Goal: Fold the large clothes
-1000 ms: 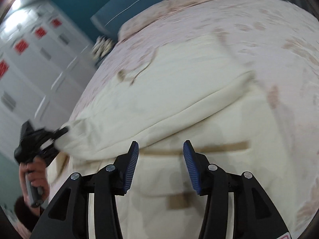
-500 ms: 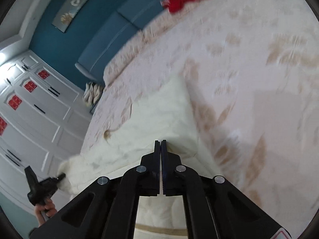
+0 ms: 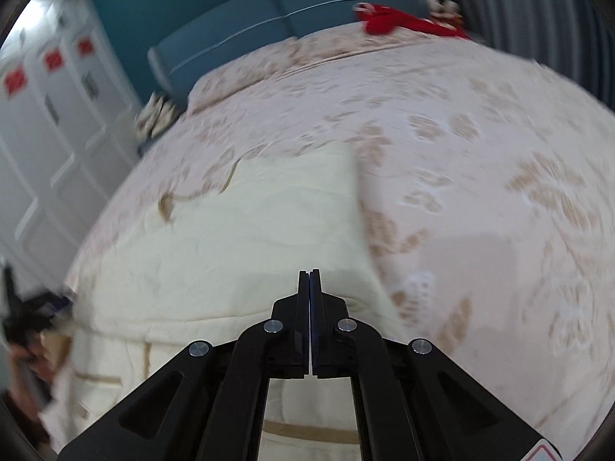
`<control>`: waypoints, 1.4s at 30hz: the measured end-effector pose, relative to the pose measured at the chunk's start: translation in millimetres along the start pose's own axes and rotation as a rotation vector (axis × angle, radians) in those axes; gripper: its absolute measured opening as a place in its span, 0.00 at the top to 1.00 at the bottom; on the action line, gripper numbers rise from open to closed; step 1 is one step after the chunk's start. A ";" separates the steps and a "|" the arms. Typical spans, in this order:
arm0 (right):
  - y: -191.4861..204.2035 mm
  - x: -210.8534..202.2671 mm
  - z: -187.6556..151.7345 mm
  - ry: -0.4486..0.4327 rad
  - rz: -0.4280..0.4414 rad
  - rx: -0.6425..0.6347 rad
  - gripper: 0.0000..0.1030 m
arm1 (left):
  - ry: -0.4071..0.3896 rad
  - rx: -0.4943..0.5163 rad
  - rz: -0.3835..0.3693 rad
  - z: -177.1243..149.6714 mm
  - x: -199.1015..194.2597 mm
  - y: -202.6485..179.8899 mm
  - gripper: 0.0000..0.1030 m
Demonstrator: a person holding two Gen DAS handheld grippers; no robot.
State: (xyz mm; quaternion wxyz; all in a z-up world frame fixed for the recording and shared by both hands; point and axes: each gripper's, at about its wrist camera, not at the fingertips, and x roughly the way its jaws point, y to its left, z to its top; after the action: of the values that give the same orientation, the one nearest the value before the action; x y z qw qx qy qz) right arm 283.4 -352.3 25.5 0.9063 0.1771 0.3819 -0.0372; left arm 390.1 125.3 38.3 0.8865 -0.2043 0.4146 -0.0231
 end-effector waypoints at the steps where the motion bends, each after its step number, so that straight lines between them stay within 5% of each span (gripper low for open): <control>1: 2.2 3.3 0.5 0.010 0.000 -0.004 0.99 | -0.043 -0.008 -0.013 0.8 -19.2 -0.9 0.62; 3: 7.5 12.2 -1.8 0.043 -0.012 -0.017 0.99 | -0.066 -0.001 -0.054 -0.1 -36.4 -8.6 0.62; 6: 7.7 25.6 -8.1 0.075 -0.072 -0.048 1.00 | 0.031 0.064 -0.103 -12.2 -22.4 -31.4 0.63; 11: -7.2 41.5 -16.5 0.108 -0.138 -0.054 1.00 | 0.145 0.092 -0.027 -44.7 33.2 -39.9 0.66; 15: -15.6 35.6 -16.8 0.105 -0.104 0.015 1.00 | 0.134 0.077 -0.010 -59.6 46.0 -31.0 0.72; 16: -16.9 21.7 -16.7 0.082 -0.071 0.062 1.00 | 0.128 0.088 -0.004 -61.2 44.8 -32.3 0.72; 21: -30.1 -4.0 -31.5 0.081 0.106 0.247 0.64 | 0.135 0.083 -0.039 -60.9 42.1 -26.2 0.71; 24: -48.1 12.0 -39.5 0.137 0.147 0.354 0.62 | 0.115 0.067 -0.054 -64.8 41.9 -24.3 0.71; 29: -71.3 24.2 -22.9 0.067 0.244 0.522 0.62 | 0.083 0.096 -0.045 -74.5 43.3 -26.3 0.71; 31: -70.4 25.2 -16.0 0.051 0.165 0.495 0.88 | 0.079 0.100 -0.047 -75.2 44.6 -25.9 0.71; 32: -68.8 26.2 -14.5 0.055 0.138 0.471 0.92 | 0.076 0.105 -0.048 -75.8 45.1 -25.9 0.71; 37: -37.3 45.6 -29.8 0.074 -0.134 0.146 0.95 | 0.045 0.178 -0.022 -83.7 49.0 -33.2 0.71; 42: -19.0 58.7 -31.6 0.100 -0.268 0.008 0.95 | 0.013 0.241 0.035 -89.9 53.8 -41.7 0.71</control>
State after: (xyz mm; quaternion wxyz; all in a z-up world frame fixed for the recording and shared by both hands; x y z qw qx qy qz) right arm 299.5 -355.0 -41.9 0.8723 0.1299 0.4467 -0.1506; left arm 363.7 44.9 -36.3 0.9022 -0.0887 0.4181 -0.0585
